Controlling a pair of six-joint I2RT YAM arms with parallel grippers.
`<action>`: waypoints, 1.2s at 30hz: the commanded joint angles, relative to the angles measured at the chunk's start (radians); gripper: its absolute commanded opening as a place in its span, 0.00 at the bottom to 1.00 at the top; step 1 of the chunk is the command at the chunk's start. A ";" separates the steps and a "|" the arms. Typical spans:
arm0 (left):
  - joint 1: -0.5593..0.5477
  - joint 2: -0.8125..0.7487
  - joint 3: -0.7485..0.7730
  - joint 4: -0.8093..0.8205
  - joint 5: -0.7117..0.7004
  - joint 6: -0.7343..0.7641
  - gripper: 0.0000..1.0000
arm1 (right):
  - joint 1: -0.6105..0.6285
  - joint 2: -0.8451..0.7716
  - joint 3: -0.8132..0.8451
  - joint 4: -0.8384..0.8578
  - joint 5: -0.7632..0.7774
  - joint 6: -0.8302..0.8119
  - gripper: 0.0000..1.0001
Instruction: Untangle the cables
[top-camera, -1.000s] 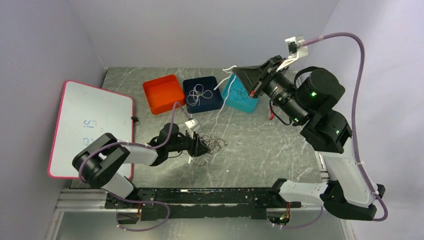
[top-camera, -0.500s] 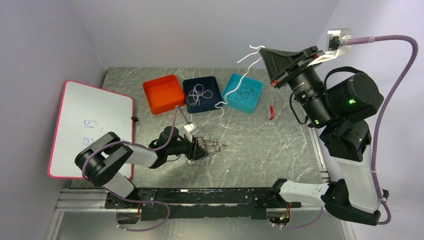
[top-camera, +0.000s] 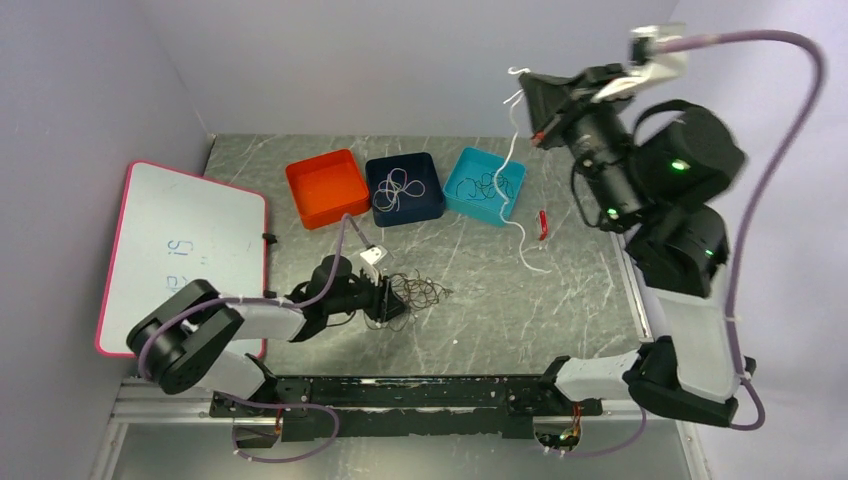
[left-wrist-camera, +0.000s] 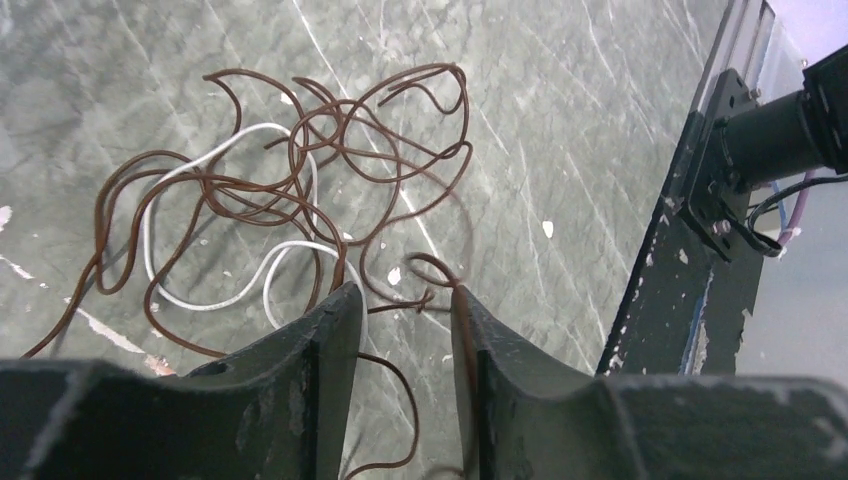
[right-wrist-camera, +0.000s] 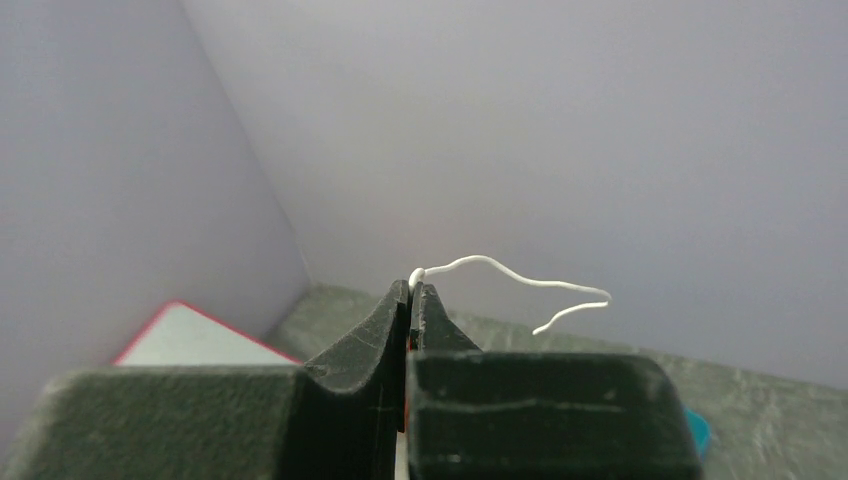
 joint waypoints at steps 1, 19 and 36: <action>-0.012 -0.105 0.034 -0.149 -0.101 0.031 0.47 | -0.005 0.076 -0.070 -0.087 0.033 -0.049 0.00; -0.009 -0.442 0.067 -0.565 -0.497 -0.087 0.67 | -0.122 0.258 -0.088 0.072 -0.099 -0.050 0.00; -0.007 -0.511 0.076 -0.667 -0.585 -0.126 0.65 | -0.348 0.494 0.084 0.172 -0.402 0.031 0.00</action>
